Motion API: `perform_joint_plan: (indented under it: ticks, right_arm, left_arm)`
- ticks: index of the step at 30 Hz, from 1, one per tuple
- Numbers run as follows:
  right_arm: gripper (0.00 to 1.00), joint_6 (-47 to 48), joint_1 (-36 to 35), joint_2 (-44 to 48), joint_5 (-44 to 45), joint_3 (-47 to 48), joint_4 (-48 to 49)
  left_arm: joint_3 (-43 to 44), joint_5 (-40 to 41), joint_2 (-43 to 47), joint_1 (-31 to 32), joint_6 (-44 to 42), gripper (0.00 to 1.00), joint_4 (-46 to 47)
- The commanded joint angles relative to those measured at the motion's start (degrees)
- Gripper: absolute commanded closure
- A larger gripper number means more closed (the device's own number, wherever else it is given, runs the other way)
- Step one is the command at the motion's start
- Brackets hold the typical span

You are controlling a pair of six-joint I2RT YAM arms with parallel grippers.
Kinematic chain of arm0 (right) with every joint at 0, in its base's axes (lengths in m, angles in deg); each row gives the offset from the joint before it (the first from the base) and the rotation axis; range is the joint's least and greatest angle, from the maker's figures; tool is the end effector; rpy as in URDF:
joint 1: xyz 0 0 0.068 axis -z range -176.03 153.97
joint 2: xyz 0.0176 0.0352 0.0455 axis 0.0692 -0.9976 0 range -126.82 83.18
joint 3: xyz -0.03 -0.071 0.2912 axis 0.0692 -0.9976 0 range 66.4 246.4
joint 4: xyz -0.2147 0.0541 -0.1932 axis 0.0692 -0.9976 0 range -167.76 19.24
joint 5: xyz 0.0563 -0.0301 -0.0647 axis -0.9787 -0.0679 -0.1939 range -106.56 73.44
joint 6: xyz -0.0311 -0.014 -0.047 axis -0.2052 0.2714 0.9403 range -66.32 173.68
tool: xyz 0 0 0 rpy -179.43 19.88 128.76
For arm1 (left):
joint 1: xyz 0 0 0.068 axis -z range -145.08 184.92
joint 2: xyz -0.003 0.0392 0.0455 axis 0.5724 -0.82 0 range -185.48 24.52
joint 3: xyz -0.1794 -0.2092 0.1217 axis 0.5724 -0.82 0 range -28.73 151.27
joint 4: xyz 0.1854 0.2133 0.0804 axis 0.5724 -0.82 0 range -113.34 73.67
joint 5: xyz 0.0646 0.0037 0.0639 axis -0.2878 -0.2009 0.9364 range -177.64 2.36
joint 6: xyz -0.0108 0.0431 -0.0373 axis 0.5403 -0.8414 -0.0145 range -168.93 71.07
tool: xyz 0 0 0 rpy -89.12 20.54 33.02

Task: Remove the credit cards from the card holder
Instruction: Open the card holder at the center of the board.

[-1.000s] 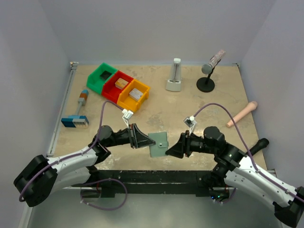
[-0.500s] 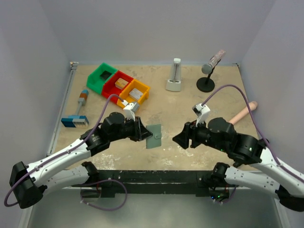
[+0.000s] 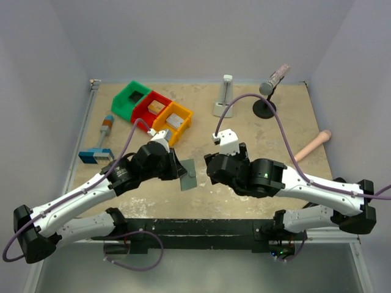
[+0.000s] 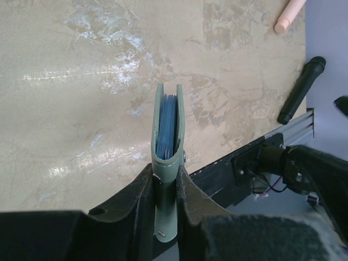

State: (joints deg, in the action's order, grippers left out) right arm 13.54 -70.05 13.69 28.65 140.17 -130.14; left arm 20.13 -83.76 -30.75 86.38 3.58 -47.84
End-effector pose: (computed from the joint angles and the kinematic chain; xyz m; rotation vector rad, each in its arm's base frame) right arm 0.0973 0.2326 0.3842 -0.3606 2.1581 0.0815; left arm 0.1443 -0.1769 0.3121 -0.0614 2.3900 -0.8703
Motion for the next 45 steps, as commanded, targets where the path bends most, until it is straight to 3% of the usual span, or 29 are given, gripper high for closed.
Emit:
perform_joint_plan:
  ticks: [1,4,7,16,45]
  right_arm:
    - [0.24,3.92,-0.69,8.04,-4.94,-8.53,17.58]
    - [0.32,6.48,-0.95,10.08,-9.26,-12.78,24.83]
    - [0.34,5.08,-1.83,5.70,-8.92,-9.28,19.75]
    - [0.35,6.13,-3.24,-0.46,-9.79,-5.75,18.95]
    - [0.52,0.16,-4.12,-8.20,-4.70,-2.68,7.27]
  left_arm:
    - [3.87,-0.97,-1.60,0.22,7.86,1.00,-1.72]
    - [3.08,-2.91,-2.39,0.22,10.85,1.00,0.39]
    - [3.43,-3.62,-3.44,0.22,12.35,1.00,0.92]
    - [6.25,-8.36,-6.52,0.22,14.81,1.00,-0.66]
    - [3.96,-16.88,-4.76,0.31,19.47,1.00,5.05]
